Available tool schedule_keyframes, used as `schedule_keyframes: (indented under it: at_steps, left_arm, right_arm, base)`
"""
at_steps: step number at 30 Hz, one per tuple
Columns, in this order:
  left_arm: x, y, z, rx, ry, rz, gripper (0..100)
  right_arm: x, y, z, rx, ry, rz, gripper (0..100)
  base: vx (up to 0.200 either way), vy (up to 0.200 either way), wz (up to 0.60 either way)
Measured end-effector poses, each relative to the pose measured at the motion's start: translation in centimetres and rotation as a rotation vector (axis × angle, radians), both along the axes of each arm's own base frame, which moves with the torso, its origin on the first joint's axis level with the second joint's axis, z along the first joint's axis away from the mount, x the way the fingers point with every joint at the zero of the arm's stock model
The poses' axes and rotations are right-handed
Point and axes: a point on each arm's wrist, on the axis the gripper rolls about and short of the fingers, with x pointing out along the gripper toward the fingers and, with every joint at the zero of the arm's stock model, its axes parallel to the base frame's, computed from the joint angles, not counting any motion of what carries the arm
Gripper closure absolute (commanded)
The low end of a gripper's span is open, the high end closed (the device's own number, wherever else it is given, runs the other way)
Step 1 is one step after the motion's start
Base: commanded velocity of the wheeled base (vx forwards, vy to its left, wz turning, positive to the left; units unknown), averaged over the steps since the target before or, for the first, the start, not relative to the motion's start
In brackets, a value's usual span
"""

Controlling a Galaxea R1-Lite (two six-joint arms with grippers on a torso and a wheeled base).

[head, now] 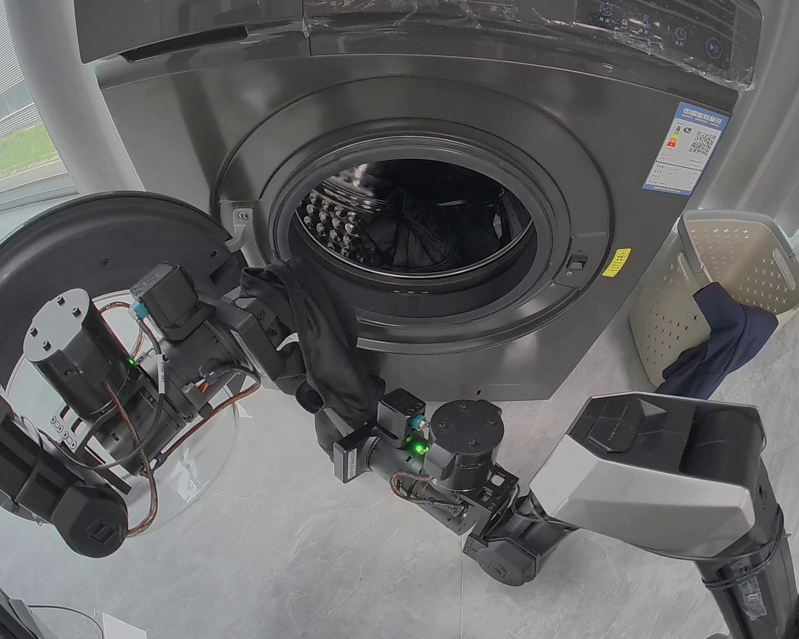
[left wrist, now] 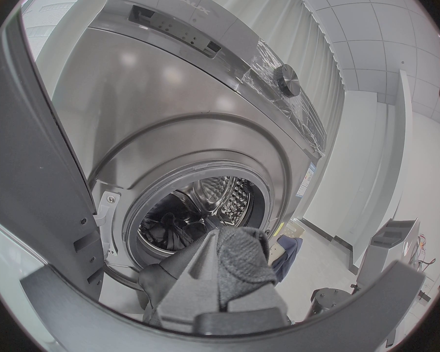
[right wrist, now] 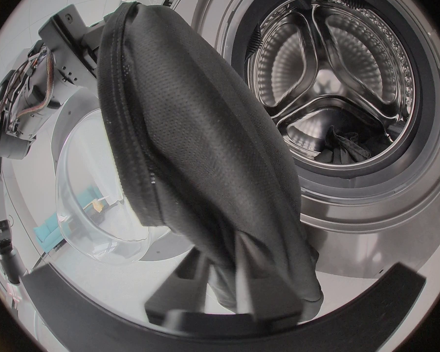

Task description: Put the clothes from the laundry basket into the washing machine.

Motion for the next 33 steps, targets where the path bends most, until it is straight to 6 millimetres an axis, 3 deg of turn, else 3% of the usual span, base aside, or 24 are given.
schedule_keyframes:
  at_steps: [6,12,22,33]
  left_arm:
    - [0.1,0.1,0.0,0.000,0.001,0.003,100]
    - [0.2,0.4,0.0,-0.001,0.002,0.014,100]
    - [0.3,0.9,-0.2,0.003,0.010,0.033,100]
    - [-0.8,1.3,0.4,0.001,-0.008,0.017,100]
  right_arm:
    - [-0.9,-1.0,0.5,-0.021,0.019,0.000,100]
    - [-2.8,-4.3,1.7,-0.075,0.067,-0.017,100]
    - [-4.5,-11.8,7.5,-0.031,0.035,-0.091,100]
    - [-5.1,-15.3,13.8,0.117,-0.106,-0.165,100]
  base:
    - [0.000,0.000,0.00]
    - [0.000,0.000,0.00]
    - [0.000,0.000,0.00]
    - [0.000,0.000,0.00]
